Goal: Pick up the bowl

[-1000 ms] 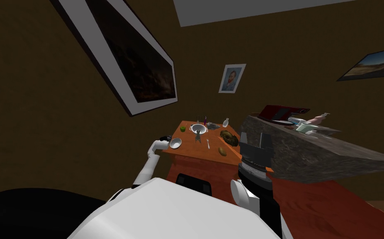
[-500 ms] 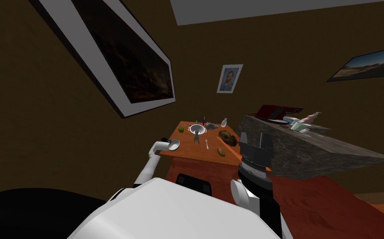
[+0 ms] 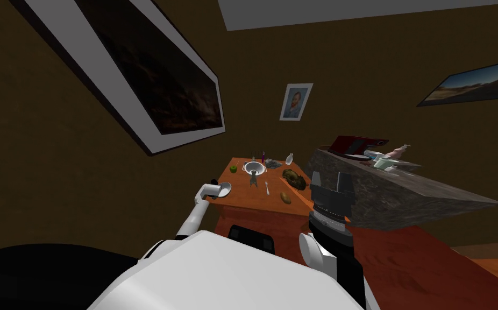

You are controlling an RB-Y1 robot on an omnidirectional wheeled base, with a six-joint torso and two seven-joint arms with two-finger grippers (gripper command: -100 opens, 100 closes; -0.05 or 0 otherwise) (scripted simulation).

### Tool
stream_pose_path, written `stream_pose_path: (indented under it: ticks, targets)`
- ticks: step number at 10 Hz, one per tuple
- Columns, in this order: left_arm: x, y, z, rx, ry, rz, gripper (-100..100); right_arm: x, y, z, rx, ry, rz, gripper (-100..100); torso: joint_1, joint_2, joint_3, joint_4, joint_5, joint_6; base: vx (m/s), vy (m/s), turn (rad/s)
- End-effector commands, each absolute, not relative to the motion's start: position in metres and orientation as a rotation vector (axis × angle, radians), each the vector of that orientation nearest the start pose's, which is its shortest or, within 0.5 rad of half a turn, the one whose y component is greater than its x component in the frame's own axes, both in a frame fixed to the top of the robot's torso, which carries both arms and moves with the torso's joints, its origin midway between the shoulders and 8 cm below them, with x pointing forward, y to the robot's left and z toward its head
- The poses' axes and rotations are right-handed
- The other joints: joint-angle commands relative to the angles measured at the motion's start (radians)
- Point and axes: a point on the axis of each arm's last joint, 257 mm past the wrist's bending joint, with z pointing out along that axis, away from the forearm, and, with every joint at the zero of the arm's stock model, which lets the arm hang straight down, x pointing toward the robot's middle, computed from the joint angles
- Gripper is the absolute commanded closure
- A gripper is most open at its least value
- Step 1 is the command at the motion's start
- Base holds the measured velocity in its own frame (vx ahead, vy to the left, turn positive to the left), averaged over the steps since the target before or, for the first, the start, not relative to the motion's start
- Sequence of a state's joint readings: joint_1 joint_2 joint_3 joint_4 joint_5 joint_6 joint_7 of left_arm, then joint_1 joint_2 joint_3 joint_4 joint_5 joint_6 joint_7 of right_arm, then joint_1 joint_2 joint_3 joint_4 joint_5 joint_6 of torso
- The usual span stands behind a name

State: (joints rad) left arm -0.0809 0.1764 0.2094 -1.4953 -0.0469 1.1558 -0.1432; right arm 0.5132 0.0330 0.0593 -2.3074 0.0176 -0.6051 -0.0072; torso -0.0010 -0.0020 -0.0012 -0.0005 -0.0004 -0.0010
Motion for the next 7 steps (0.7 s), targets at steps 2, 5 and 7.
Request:
stream_pose_path:
  ticks: [2,5,7]
  targets:
    - [0.385,0.394,-0.451,-1.939,1.905,-0.07,-100,0.321,-0.259,0.051,0.582,0.507,1.376,0,0.0,0.0,0.0,0.0,0.0,0.0,0.028,-0.006,-0.028]
    - [0.376,0.395,-0.46,-1.966,1.923,-0.041,-100,0.321,-0.259,0.051,0.582,0.507,1.376,0,0.0,0.001,0.0,0.0,0.0,0.0,0.021,-0.004,-0.019]
    - [0.373,0.394,-0.47,-1.968,1.928,-0.037,-100,0.321,-0.259,0.051,0.582,0.507,1.376,0,0.001,0.002,0.001,0.0,0.0,0.0,0.012,0.004,0.005]
